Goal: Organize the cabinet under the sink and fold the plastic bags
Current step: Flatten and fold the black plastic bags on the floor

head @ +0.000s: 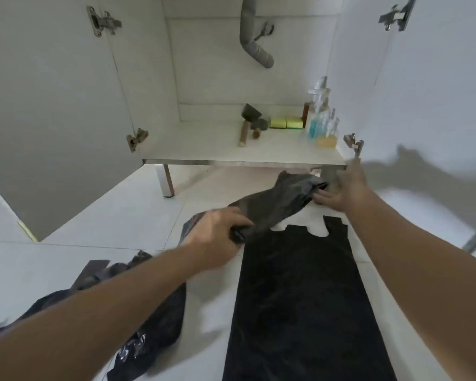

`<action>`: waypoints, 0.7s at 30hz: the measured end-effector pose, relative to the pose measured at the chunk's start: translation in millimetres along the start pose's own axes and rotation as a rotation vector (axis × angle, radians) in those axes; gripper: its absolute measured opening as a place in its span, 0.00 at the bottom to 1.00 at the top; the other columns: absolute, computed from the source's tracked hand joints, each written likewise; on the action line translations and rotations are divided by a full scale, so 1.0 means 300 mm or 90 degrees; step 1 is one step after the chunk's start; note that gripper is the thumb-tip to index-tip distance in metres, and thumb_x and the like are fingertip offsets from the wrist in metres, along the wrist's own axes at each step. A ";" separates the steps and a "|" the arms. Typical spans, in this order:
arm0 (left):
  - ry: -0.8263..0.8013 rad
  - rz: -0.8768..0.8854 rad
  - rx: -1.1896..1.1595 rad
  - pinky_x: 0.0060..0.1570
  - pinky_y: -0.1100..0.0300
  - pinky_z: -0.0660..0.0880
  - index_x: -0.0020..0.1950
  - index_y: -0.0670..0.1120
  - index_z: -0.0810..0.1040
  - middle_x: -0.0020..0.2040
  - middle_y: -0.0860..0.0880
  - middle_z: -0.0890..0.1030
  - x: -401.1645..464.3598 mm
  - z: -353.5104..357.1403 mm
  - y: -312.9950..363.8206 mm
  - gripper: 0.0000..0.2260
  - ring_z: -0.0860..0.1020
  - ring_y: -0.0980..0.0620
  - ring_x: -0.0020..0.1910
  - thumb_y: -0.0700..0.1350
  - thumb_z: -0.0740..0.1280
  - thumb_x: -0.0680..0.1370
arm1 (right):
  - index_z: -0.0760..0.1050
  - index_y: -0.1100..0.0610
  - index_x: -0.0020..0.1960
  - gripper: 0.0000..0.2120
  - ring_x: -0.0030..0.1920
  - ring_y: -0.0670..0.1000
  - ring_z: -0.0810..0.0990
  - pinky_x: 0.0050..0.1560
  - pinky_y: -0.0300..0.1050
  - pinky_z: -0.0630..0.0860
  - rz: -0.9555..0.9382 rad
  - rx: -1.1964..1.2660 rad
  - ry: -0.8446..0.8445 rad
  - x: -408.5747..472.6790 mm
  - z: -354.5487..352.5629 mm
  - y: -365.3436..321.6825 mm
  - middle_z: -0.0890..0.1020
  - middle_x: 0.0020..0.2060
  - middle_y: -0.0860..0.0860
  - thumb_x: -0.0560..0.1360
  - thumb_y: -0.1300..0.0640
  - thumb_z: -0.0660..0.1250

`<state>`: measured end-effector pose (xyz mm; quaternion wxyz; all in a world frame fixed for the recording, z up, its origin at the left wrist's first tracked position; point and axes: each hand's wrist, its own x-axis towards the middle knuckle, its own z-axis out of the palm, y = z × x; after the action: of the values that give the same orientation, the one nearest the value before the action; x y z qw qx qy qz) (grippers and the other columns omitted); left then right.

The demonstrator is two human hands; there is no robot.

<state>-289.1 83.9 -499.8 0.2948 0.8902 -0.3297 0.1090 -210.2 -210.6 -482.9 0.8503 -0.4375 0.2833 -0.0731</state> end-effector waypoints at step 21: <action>-0.242 -0.349 0.296 0.71 0.33 0.55 0.77 0.43 0.60 0.77 0.38 0.55 -0.400 0.551 -0.308 0.40 0.55 0.35 0.76 0.54 0.71 0.69 | 0.78 0.63 0.48 0.09 0.46 0.58 0.81 0.44 0.50 0.80 0.167 -0.616 0.042 0.089 -0.360 0.522 0.82 0.45 0.58 0.70 0.65 0.74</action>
<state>-320.0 104.1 -720.9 0.0375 0.9923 -0.0957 -0.0688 -266.3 -201.4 -666.3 0.5422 -0.7398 0.3645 0.1606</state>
